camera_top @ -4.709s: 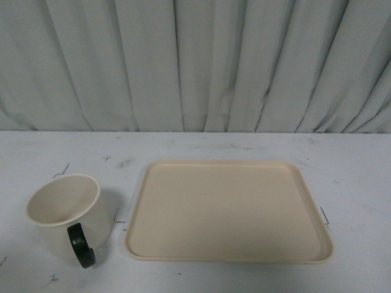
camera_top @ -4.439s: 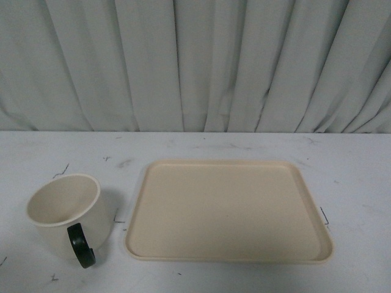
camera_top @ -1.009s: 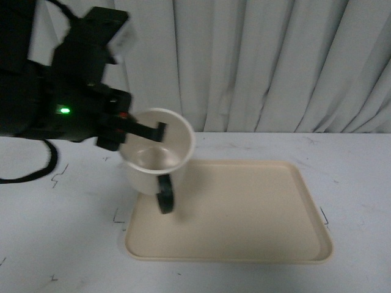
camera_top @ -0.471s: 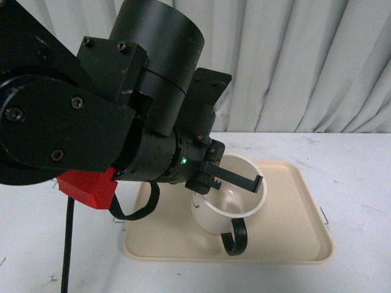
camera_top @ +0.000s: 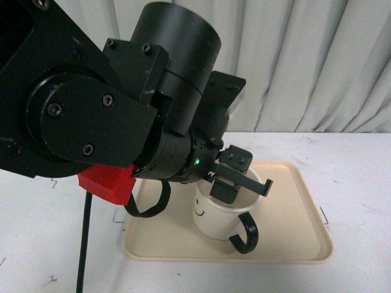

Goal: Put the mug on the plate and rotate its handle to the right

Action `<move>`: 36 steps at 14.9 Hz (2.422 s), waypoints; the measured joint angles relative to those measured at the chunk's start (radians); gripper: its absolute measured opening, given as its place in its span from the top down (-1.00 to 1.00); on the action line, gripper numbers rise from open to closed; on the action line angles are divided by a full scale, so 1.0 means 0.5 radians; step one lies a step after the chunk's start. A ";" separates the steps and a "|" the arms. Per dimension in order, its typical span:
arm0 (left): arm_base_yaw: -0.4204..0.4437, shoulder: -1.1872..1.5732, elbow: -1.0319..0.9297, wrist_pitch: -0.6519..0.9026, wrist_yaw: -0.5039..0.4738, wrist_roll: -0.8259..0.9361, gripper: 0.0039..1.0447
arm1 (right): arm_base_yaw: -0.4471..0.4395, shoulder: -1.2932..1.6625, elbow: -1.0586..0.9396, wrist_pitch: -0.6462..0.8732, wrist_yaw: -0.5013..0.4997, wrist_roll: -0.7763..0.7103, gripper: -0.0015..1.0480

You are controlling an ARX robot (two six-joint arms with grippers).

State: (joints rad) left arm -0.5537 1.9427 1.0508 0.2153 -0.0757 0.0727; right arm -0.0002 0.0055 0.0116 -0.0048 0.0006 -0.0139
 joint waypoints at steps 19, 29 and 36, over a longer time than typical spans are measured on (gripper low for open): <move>0.922 -2.486 -1.958 0.809 -0.047 -0.139 0.97 | 0.000 0.000 0.000 0.001 -0.001 0.000 -0.87; 1.104 -3.092 -2.080 0.350 0.151 -0.140 0.97 | 0.000 0.000 0.000 0.000 -0.001 0.000 -0.87; 1.103 -3.423 -2.080 0.035 0.152 -0.140 0.97 | 0.000 0.000 0.000 0.001 -0.001 0.000 -0.87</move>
State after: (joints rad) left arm -0.0021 0.2310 0.0109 0.2329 0.0002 0.0025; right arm -0.0002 0.0055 0.0116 -0.0044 0.0002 -0.0139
